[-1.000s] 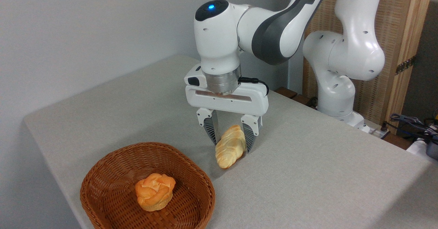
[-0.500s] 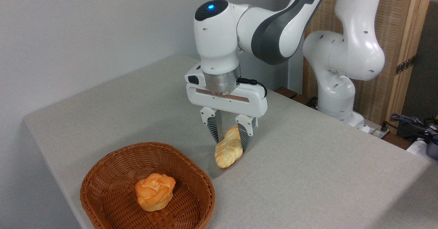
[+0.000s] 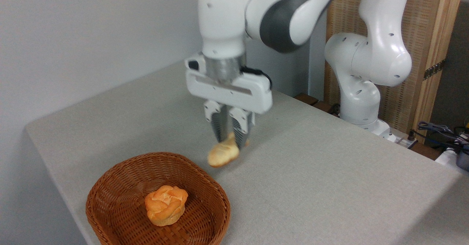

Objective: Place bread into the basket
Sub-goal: 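Lift the held bread roll and carry it over the wicker basket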

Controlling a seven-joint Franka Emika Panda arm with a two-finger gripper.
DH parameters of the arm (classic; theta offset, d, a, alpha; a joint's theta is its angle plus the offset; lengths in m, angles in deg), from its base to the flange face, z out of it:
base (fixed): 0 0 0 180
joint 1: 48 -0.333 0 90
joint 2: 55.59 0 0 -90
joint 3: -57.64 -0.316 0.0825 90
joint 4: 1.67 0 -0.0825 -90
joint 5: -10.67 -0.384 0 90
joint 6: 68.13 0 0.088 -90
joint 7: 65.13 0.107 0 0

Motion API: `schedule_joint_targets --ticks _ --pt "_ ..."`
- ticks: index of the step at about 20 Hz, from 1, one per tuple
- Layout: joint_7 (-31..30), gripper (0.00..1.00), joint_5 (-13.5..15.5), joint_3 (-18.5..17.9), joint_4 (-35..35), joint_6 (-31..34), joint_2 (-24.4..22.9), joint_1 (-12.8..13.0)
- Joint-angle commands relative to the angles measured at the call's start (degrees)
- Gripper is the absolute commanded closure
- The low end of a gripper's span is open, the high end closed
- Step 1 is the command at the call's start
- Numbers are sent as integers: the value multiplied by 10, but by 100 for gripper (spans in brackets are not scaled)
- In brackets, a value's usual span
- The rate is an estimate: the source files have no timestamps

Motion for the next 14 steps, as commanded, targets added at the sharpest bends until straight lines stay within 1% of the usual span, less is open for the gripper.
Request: schedule_joint_targets --ticks 1,4,6,8,9,10,11,12,13,14 --pt "10 70 1 -2 -95 20 17 15" --pt "10 70 3 -2 -154 19 55 15" --pt "11 67 1 -3 -194 15 81 15" --pt "20 65 1 -8 -247 14 120 15" --pt "20 56 0 -6 -274 14 146 15" --pt "21 45 -1 -2 -285 14 158 15" --pt "24 43 -1 -2 -291 13 164 15" --pt "24 31 -1 -2 -299 11 172 15" --pt "26 14 0 -2 -312 9 184 15" --pt "25 8 0 -2 -330 9 201 15"
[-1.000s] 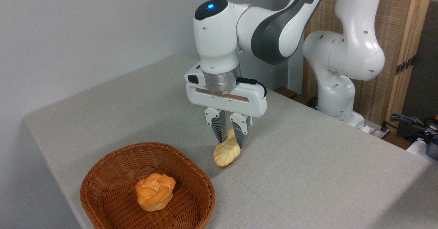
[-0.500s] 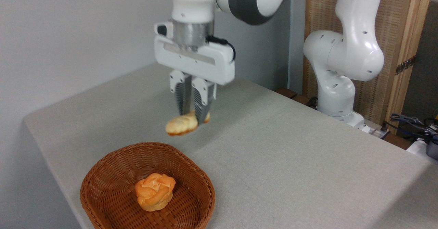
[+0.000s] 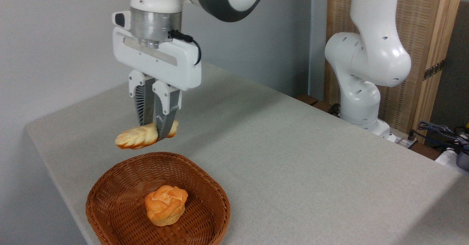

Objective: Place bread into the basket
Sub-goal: 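Lift the held bread roll and carry it over the wicker basket, then open the gripper to drop the bread roll into the basket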

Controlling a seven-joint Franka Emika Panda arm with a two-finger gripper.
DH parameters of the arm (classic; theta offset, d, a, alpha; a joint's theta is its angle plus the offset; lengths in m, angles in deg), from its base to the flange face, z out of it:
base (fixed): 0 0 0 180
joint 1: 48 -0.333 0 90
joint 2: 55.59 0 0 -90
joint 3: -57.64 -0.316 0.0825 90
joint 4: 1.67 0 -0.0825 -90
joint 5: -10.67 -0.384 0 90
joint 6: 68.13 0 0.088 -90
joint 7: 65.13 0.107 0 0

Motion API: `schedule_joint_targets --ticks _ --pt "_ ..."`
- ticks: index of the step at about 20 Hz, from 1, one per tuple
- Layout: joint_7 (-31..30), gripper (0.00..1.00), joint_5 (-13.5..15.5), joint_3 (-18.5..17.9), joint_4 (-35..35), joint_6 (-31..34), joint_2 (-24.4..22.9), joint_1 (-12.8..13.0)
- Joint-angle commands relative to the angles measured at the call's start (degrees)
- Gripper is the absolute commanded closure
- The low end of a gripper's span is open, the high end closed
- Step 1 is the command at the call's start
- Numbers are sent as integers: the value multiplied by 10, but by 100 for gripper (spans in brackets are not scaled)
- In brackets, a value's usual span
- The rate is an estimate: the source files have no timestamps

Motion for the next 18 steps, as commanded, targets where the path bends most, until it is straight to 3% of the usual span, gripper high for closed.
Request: schedule_joint_targets --ticks 1,14,18 --pt "7 4 -1 -1 -59 8 44 1" --pt "6 0 -1 -3 -101 23 60 1" --pt "7 0 1 -9 -133 66 68 0"
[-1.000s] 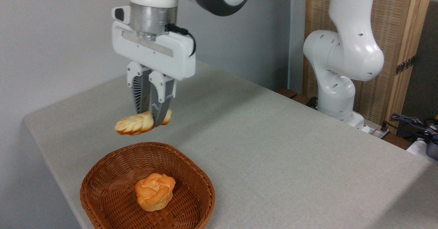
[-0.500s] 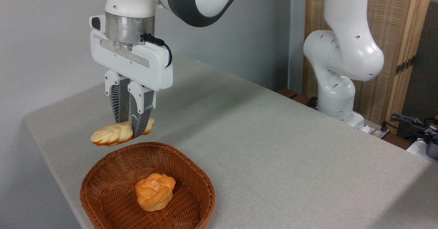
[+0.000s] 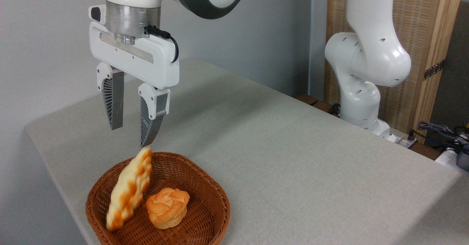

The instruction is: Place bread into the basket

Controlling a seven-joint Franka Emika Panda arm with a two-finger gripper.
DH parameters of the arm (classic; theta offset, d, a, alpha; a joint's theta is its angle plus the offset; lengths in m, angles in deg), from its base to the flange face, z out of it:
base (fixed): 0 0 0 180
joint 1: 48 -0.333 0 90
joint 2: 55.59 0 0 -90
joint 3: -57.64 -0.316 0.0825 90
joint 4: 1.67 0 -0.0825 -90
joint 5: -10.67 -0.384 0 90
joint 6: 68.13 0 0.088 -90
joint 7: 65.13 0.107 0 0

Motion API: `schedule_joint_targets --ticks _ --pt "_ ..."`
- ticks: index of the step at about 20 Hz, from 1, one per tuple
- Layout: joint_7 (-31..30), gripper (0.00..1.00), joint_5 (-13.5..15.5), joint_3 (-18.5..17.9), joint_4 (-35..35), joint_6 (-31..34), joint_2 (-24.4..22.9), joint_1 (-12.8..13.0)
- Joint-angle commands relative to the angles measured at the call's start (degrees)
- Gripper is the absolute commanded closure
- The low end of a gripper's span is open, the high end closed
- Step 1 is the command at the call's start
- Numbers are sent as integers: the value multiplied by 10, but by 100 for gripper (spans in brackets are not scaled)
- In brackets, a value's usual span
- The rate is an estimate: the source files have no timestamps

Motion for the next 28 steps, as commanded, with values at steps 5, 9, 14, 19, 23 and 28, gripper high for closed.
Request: schedule_joint_targets --ticks 5,9,14,19,23,28 --pt "33 0 4 -8 -89 137 24 -3" --pt "62 0 3 -3 -116 216 24 -3" --pt "121 0 -1 7 -126 263 15 2" --pt "140 0 0 4 -67 259 -46 1" --pt "143 0 0 4 -1 242 -88 2" --pt "141 0 0 0 4 238 -87 2"
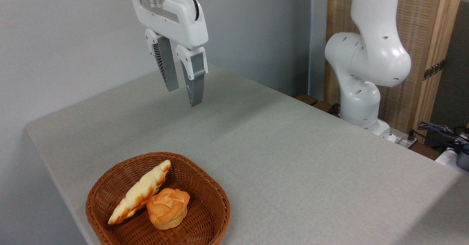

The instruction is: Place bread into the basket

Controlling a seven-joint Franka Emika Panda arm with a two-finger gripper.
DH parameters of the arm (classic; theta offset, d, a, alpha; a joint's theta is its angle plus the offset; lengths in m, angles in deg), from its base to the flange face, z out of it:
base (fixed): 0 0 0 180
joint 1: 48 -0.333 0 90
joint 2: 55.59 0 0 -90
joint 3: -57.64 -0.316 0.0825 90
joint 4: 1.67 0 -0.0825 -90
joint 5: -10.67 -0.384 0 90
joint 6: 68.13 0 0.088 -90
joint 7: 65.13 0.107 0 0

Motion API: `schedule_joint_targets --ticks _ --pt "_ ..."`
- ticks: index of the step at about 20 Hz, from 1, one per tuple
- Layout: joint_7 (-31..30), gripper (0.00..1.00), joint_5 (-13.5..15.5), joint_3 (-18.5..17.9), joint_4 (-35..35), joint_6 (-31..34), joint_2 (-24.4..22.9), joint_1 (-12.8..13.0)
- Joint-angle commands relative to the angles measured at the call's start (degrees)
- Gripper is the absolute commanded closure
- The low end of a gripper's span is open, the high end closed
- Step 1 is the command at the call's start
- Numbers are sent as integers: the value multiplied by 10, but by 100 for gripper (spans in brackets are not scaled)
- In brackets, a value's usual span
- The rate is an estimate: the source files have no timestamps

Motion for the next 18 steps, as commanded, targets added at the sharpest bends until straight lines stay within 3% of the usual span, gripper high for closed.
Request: schedule_joint_targets --ticks 1,18 --pt "7 0 0 -7 19 -11 -12 0" --pt "4 0 0 -18 -15 -3 7 -5"
